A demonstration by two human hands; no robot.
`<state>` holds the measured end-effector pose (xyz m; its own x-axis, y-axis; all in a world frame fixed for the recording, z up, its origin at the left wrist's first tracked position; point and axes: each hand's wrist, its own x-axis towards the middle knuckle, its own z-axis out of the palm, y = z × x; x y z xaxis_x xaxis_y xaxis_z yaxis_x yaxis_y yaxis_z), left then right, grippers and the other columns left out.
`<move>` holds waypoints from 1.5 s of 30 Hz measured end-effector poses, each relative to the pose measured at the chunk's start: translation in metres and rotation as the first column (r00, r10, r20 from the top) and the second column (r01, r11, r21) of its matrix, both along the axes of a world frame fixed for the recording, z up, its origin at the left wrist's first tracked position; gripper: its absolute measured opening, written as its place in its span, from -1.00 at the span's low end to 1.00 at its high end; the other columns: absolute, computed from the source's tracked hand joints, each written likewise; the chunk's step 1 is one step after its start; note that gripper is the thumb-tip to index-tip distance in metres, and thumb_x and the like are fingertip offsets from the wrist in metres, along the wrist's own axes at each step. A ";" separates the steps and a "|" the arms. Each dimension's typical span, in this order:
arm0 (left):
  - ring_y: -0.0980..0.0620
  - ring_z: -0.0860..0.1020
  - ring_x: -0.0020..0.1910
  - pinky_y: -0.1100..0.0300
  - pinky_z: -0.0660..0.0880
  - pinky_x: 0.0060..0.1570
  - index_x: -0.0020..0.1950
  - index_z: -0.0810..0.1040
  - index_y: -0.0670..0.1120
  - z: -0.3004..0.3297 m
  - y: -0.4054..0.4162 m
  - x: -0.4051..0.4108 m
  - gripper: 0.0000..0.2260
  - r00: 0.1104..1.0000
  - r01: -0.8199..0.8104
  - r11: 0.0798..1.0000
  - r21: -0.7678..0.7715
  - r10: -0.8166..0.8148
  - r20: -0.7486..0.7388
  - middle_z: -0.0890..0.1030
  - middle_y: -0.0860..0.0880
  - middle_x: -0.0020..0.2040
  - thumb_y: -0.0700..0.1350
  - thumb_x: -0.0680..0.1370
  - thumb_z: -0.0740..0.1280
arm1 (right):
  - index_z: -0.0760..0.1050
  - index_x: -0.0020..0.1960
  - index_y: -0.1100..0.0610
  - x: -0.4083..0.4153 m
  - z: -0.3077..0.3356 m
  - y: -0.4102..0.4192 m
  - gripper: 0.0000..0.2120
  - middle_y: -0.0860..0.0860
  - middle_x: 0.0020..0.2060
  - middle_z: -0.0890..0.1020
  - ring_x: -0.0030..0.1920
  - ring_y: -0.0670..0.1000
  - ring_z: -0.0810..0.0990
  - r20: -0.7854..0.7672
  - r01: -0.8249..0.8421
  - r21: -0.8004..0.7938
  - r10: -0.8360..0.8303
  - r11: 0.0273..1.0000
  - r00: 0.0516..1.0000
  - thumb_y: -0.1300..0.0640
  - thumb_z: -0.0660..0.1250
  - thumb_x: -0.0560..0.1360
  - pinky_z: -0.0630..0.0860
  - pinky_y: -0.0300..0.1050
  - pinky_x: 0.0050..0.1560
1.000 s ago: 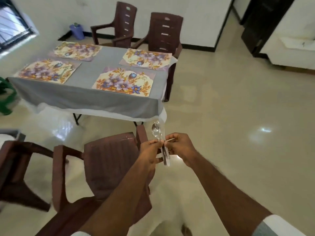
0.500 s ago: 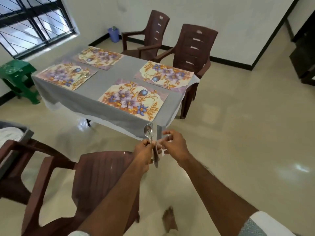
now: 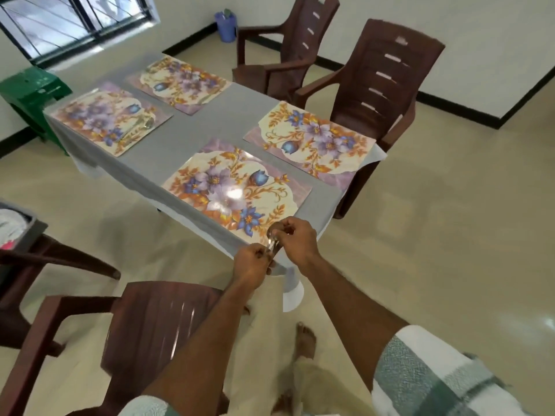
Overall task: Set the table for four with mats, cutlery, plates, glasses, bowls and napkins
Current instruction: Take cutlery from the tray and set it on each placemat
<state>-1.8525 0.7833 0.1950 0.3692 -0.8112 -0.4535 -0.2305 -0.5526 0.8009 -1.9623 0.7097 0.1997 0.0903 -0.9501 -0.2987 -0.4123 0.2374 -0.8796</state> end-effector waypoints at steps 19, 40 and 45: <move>0.12 0.57 -0.48 0.23 0.48 -0.41 -0.12 0.63 -0.23 -0.082 -0.106 0.104 -0.85 0.999 -0.040 0.996 0.082 0.039 0.015 0.68 -0.11 -0.27 -0.30 0.57 0.28 | 0.63 -0.14 0.18 0.011 -0.095 -0.154 -0.93 0.09 -0.21 0.67 -0.18 0.06 0.62 -0.258 0.359 0.051 -0.335 0.932 0.906 0.22 0.51 0.45 0.56 -0.13 -0.10; -0.16 0.53 -0.32 -0.22 0.64 -0.24 0.03 0.63 -0.29 -0.082 -0.152 0.112 -0.86 0.944 0.053 0.991 0.121 -0.010 -0.330 0.70 -0.26 -0.03 -0.22 0.61 0.34 | 0.70 -0.12 0.15 0.036 -0.110 -0.152 -0.94 0.10 -0.21 0.70 -0.15 0.10 0.67 -0.398 0.511 0.040 -0.456 0.858 0.796 0.16 0.53 0.45 0.65 -0.03 -0.08; -0.19 0.56 -0.33 -0.31 0.63 -0.19 0.02 0.62 -0.26 -0.080 -0.155 0.115 -0.87 0.955 0.102 0.990 0.102 -0.068 -0.290 0.74 -0.12 -0.06 -0.23 0.62 0.31 | 0.68 -0.11 0.16 0.040 -0.108 -0.150 -0.92 0.09 -0.21 0.69 -0.18 0.09 0.67 -0.395 0.532 0.037 -0.477 0.846 0.785 0.16 0.53 0.45 0.65 -0.04 -0.11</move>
<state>-1.7375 0.6286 0.1153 0.1428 -0.7704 -0.6213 -0.0520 -0.6327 0.7726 -1.9228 0.5596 0.0921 -0.5292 -0.7753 -0.3447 -0.4759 0.6075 -0.6360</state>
